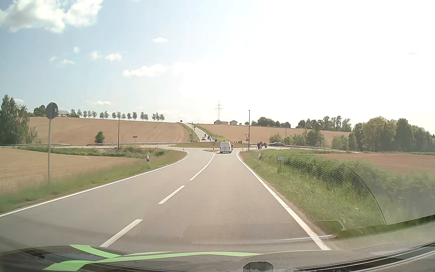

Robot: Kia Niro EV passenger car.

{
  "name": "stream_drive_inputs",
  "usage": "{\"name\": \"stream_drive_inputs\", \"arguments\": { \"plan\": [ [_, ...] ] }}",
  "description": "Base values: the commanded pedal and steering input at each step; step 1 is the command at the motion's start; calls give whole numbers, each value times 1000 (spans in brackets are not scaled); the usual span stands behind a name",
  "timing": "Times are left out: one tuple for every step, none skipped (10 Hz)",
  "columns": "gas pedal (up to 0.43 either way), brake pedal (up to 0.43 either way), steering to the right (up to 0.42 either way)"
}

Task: Follow the waypoints while adhering to traffic rules and regulations

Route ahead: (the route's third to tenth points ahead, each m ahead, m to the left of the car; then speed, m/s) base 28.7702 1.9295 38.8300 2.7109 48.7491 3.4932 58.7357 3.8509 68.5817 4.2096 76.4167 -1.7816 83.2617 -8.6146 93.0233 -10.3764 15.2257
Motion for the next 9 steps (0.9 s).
{"name": "stream_drive_inputs", "arguments": {
  "plan": [
    [0, 116, -10],
    [0, 122, -10],
    [0, 134, -10],
    [0, 146, -9],
    [0, 146, -8],
    [0, 159, -8],
    [0, 159, -8],
    [0, 171, -7],
    [0, 171, -6]
  ]
}}
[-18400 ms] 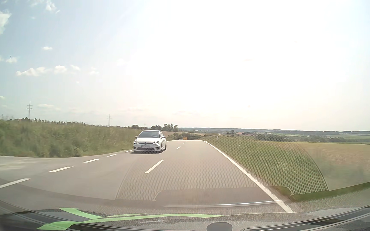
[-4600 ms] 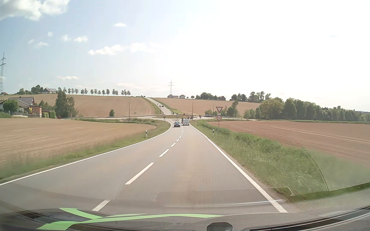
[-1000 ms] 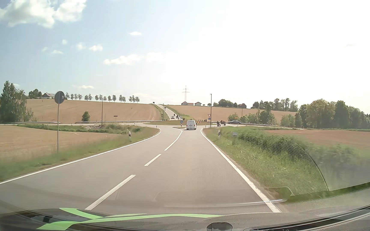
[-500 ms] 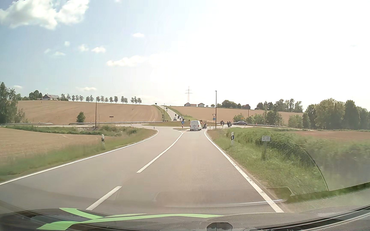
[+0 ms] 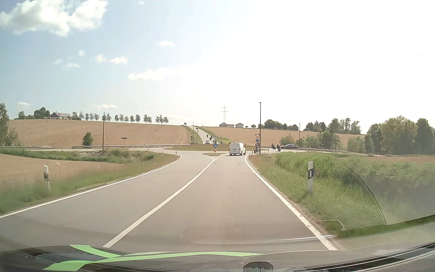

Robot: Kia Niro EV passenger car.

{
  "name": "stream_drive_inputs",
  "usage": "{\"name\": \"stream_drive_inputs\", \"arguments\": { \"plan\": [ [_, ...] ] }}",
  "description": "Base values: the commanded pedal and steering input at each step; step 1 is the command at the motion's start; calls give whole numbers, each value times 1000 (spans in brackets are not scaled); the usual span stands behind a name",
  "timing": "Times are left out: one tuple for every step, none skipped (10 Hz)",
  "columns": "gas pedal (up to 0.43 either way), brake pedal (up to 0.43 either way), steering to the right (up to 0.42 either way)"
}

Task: Follow the waypoints while adhering to traffic rules and regulations

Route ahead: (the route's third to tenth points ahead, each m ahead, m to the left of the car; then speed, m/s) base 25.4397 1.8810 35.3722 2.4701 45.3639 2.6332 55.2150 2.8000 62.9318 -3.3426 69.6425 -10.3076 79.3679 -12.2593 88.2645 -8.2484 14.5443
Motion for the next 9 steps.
{"name": "stream_drive_inputs", "arguments": {
  "plan": [
    [0, 177, -6],
    [0, 189, -6],
    [0, 213, -6],
    [0, 232, -5],
    [0, 238, -5],
    [0, 238, -5],
    [0, 238, -5],
    [0, 226, -6],
    [0, 220, -5]
  ]
}}
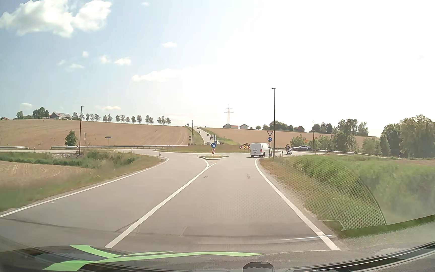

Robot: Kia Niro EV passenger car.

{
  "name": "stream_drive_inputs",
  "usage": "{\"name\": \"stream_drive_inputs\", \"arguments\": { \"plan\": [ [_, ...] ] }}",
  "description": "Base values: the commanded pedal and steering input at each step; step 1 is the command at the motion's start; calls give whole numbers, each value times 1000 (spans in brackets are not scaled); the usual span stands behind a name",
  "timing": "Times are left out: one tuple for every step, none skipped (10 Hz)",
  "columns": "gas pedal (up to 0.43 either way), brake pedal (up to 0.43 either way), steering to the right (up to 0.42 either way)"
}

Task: Follow the waypoints while adhering to traffic rules and regulations

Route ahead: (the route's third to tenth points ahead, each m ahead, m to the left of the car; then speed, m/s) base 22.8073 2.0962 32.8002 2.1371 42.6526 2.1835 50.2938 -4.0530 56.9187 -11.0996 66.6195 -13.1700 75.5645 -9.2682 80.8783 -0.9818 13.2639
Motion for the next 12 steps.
{"name": "stream_drive_inputs", "arguments": {
  "plan": [
    [0, 213, -5],
    [0, 207, -6],
    [0, 207, -6],
    [0, 207, -6],
    [0, 213, -6],
    [0, 213, -6],
    [0, 226, -5],
    [0, 232, -4],
    [0, 232, -3],
    [0, 238, -3],
    [0, 244, -2],
    [0, 250, 0]
  ]
}}
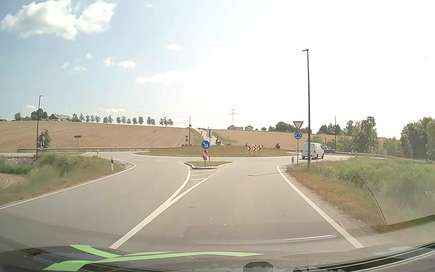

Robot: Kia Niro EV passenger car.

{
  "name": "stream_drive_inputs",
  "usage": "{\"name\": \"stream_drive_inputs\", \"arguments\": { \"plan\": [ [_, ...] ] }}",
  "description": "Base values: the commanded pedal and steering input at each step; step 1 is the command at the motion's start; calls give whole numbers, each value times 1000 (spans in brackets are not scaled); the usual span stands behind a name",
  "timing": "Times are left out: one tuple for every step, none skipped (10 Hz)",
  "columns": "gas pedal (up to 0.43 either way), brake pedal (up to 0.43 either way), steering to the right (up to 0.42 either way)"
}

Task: Follow the waypoints while adhering to traffic rules and regulations

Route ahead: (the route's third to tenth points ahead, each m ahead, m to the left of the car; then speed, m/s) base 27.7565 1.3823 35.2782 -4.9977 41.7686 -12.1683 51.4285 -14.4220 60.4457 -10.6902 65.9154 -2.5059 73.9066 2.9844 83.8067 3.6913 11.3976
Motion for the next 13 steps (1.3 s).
{"name": "stream_drive_inputs", "arguments": {
  "plan": [
    [0, 256, 5],
    [0, 250, 8],
    [0, 250, 12],
    [0, 244, 19],
    [0, 238, 23],
    [0, 238, 30],
    [0, 232, 31],
    [0, 220, 33],
    [0, 213, 35],
    [0, 207, 42],
    [0, 207, 50],
    [0, 201, 64],
    [0, 195, 74]
  ]
}}
